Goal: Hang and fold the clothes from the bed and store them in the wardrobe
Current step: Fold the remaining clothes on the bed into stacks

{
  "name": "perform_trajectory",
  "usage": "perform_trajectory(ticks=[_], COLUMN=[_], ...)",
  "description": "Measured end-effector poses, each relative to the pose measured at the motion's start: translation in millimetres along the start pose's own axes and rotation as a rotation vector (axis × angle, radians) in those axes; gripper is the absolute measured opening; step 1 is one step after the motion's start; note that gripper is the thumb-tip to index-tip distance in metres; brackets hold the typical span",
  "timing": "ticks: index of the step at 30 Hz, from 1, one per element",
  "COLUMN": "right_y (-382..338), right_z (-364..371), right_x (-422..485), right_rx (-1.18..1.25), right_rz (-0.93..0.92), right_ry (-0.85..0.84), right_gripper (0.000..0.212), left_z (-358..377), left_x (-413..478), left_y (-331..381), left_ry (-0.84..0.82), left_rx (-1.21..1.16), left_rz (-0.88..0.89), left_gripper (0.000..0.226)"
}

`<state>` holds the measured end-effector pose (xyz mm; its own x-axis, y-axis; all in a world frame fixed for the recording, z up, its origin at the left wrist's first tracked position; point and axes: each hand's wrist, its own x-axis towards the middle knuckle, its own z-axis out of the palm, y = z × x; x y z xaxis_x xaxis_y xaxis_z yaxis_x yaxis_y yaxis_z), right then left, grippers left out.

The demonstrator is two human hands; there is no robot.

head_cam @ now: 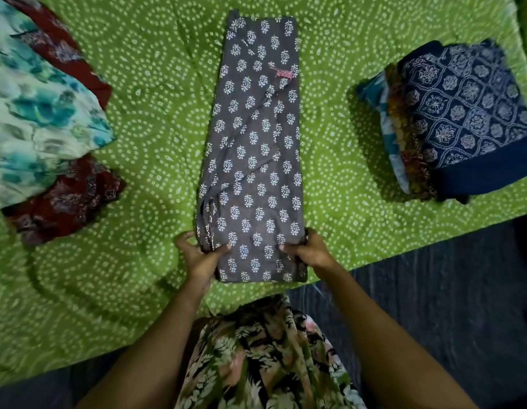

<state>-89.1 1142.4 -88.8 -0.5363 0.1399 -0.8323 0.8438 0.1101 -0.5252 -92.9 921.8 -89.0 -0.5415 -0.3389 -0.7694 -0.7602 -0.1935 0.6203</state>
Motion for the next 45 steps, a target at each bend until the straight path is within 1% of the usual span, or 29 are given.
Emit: perform_trajectory(ticks=[2, 3, 5, 7, 9, 10, 13, 14, 16, 17, 18, 19, 20, 21, 22, 23, 24, 25, 26, 27, 28, 29, 31, 33, 35, 40, 41, 43, 45], right_y=[8, 11, 10, -1, -24, -37, -74, -85, -103, -110, -118, -121, -124, -124, -121, -118, -115, -111, -109, -108, -107, -107, -110, -114, -116, -120, -126, -140, -149], right_z=[0, 1, 0, -5, -15, -21, -34, -35, -33, -31, -26, -20, -13, -7, -3, 1, 4, 6, 8, 10, 12, 14, 14, 13, 15, 23, 22, 18, 12], right_x=[-6, -9, -15, -19, -23, -23, -14, -6, 13, 22, 28, 33, 37, 39, 42, 47, 50, 54, 57, 58, 61, 63, 65, 66, 65, 45, 35, 10, -12], right_rx=[0.045, 0.078, 0.148, 0.209, 0.268, 0.315, 0.543, 0.646, 0.863, 0.932, 0.917, 0.820, 0.641, 0.385, 0.062, -0.276, -0.584, -0.833, -1.026, -1.199, -1.343, -1.446, -1.556, -1.611, -1.669, -1.715, -1.678, -1.554, -1.522], right_rz=[0.048, 0.088, 0.172, 0.231, 0.279, 0.297, 0.306, 0.298, 0.231, 0.179, 0.110, 0.017, -0.100, -0.243, -0.407, -0.570, -0.685, -0.742, -0.738, -0.703, -0.655, -0.622, -0.570, -0.555, -0.541, -0.362, -0.339, -0.269, -0.158], right_ry=[-0.001, -0.002, -0.020, -0.087, -0.186, -0.223, -0.259, -0.248, -0.229, -0.205, -0.159, -0.090, -0.001, 0.087, 0.165, 0.204, 0.194, 0.137, 0.066, 0.015, -0.024, -0.051, -0.087, -0.081, -0.061, -0.119, -0.177, -0.388, -0.618], right_gripper=[0.037, 0.034, 0.033, 0.035, 0.033, 0.029, 0.021, 0.022, 0.046, 0.057, 0.059, 0.053, 0.042, 0.029, 0.019, 0.018, 0.030, 0.049, 0.068, 0.080, 0.083, 0.080, 0.078, 0.081, 0.079, 0.062, 0.060, 0.050, 0.020], left_z=[-6, -11, -14, -16, -18, -19, -11, -4, 14, 22, 31, 39, 45, 49, 51, 53, 53, 53, 51, 49, 48, 46, 45, 46, 49, 57, 58, 57, 53], left_x=[-5, -5, -6, -10, -14, -13, -6, -3, 11, 18, 25, 32, 38, 41, 45, 50, 54, 60, 63, 67, 70, 72, 74, 73, 69, 54, 50, 38, 24], left_y=[-2, -5, -2, 10, 30, 41, 74, 87, 113, 124, 132, 135, 136, 134, 131, 124, 117, 109, 103, 97, 92, 88, 82, 81, 84, 102, 106, 113, 117], left_ry=[0.000, 0.022, 0.046, -0.011, -0.142, -0.189, -0.263, -0.294, -0.382, -0.404, -0.392, -0.353, -0.308, -0.267, -0.239, -0.237, -0.271, -0.334, -0.401, -0.451, -0.475, -0.478, -0.445, -0.397, -0.359, -0.397, -0.444, -0.638, -0.844], left_rx=[-0.012, 0.018, 0.172, 0.295, 0.201, 0.103, -0.188, -0.279, -0.429, -0.433, -0.377, -0.273, -0.137, 0.026, 0.231, 0.473, 0.722, 0.933, 1.115, 1.275, 1.411, 1.508, 1.608, 1.646, 1.668, 1.854, 1.905, 2.007, 2.090], left_rz=[-0.008, -0.030, -0.117, -0.313, -0.493, -0.516, -0.421, -0.377, -0.277, -0.220, -0.150, -0.047, 0.079, 0.222, 0.380, 0.546, 0.703, 0.819, 0.873, 0.888, 0.886, 0.879, 0.879, 0.894, 0.896, 0.710, 0.652, 0.482, 0.275], left_gripper=[0.073, 0.066, 0.036, 0.013, 0.002, 0.007, 0.024, 0.029, 0.031, 0.031, 0.032, 0.034, 0.034, 0.034, 0.037, 0.043, 0.051, 0.064, 0.080, 0.095, 0.107, 0.113, 0.114, 0.099, 0.086, 0.072, 0.069, 0.060, 0.049])
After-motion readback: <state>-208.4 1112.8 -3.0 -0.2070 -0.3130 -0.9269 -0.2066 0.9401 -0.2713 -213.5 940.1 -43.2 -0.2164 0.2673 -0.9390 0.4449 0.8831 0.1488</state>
